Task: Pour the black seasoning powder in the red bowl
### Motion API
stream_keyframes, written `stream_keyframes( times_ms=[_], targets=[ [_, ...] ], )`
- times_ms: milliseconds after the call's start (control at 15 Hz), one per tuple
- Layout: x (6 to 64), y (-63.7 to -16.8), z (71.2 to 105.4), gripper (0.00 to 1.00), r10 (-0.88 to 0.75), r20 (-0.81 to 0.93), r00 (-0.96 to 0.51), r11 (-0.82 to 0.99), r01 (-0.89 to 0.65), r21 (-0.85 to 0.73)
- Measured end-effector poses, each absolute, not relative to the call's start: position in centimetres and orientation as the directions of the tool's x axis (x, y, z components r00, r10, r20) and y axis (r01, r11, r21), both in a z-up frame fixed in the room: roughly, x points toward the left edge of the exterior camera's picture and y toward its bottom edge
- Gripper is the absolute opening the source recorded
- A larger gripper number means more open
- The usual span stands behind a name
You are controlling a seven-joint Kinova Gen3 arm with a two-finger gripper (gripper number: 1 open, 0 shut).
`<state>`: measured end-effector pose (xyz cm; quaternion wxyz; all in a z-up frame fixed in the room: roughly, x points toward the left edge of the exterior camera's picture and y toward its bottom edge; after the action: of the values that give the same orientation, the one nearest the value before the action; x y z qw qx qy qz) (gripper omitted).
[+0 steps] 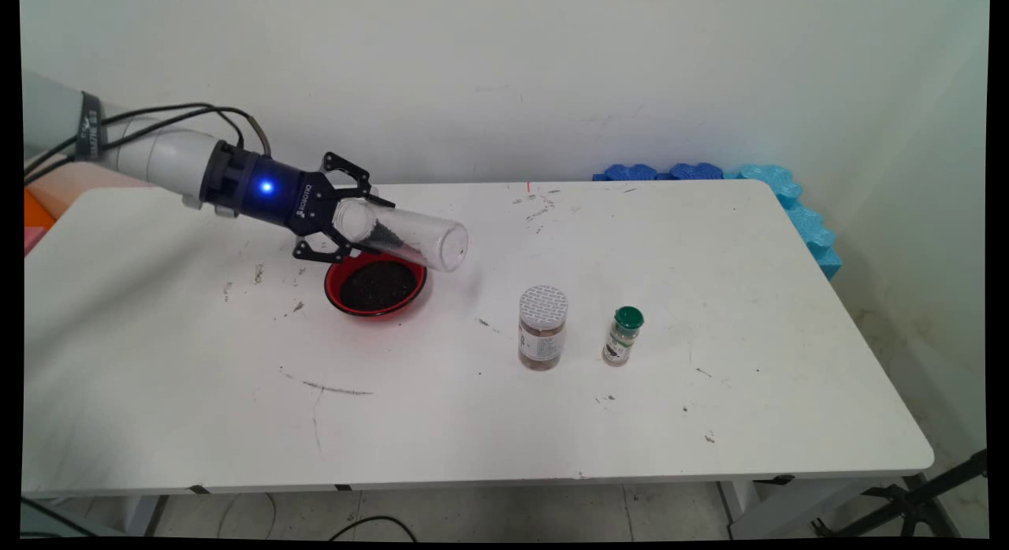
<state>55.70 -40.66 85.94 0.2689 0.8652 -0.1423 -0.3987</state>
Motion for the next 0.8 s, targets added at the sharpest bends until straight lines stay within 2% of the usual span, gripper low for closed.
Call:
stream_keyframes(
  times_ms=[333,800],
  targets=[
    [55.0,-41.3,88.0,0.00,-0.661,-0.421,0.621,-0.676,-0.249,0.693],
    [53.8,-42.1,91.1,0.00,-0.882,-0.092,0.463,-0.359,-0.532,0.767]
  ],
)
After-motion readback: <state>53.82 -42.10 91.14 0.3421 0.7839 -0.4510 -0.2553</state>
